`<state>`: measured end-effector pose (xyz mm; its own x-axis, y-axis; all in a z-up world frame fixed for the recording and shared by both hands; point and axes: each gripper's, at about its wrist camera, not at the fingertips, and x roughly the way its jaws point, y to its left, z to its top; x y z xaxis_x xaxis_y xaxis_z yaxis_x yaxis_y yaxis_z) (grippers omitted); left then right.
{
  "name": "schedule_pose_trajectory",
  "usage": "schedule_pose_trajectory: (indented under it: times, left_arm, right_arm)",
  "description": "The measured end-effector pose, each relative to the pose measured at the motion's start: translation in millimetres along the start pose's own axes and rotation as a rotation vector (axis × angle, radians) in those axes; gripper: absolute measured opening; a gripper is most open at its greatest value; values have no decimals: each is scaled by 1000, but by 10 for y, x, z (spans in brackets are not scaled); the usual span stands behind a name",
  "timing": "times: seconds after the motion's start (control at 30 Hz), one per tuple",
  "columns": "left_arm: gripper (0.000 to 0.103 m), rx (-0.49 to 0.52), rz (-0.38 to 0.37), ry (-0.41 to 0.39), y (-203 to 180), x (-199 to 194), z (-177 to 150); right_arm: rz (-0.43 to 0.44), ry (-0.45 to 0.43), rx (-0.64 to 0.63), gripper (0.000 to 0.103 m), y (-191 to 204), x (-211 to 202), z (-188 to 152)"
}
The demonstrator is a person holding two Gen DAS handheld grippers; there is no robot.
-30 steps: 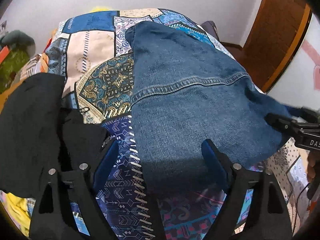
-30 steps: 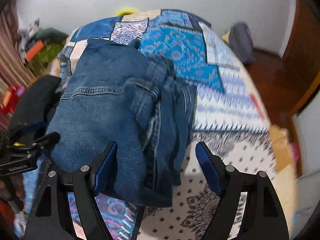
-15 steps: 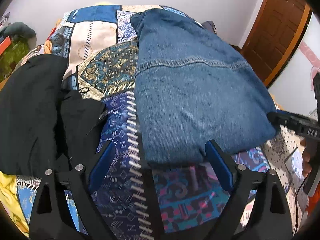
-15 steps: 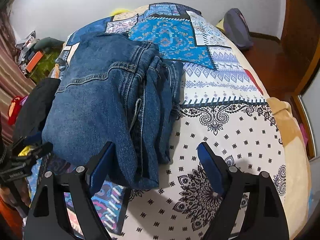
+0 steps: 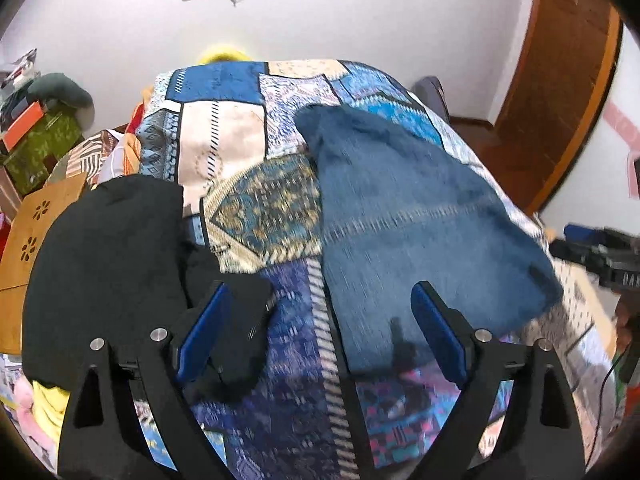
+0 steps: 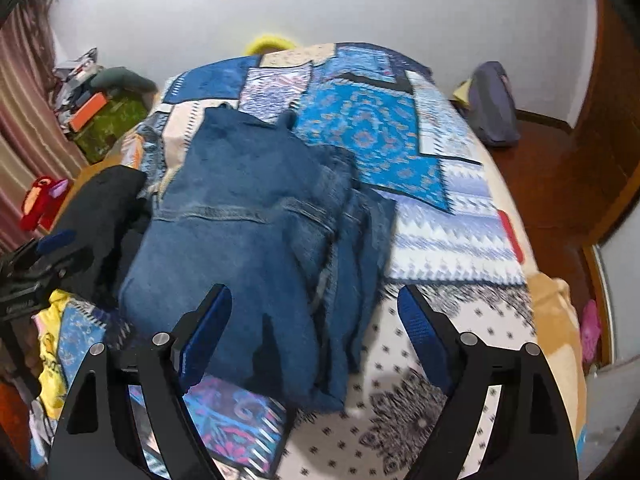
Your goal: Fold large clothes
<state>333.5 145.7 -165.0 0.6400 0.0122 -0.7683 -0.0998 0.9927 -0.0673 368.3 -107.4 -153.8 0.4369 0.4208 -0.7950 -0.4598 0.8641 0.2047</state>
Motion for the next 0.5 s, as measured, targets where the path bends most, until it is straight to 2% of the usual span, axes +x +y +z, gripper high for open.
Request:
schedule_pose_trajectory:
  times: [0.07,0.17,0.3,0.43,0.5]
  left_arm:
    - [92,-22,-18,16,45,87,81]
    - [92,-55,-86,67,83,302,159]
    - [92,-95,-185,162,74,663,154]
    - [92,-146,-268,244,86,971,104]
    - [92,-172,-317,265,100,1068,98]
  right_arm:
    - [26,16,4,83,7,106,63]
    - [69,61,24,83,-41,322,87]
    - [66,144,71,83,-248,649,39]
    - [255,204,203,87,-589,843,-23]
    - [309,223,224,90,-662,917,-22]
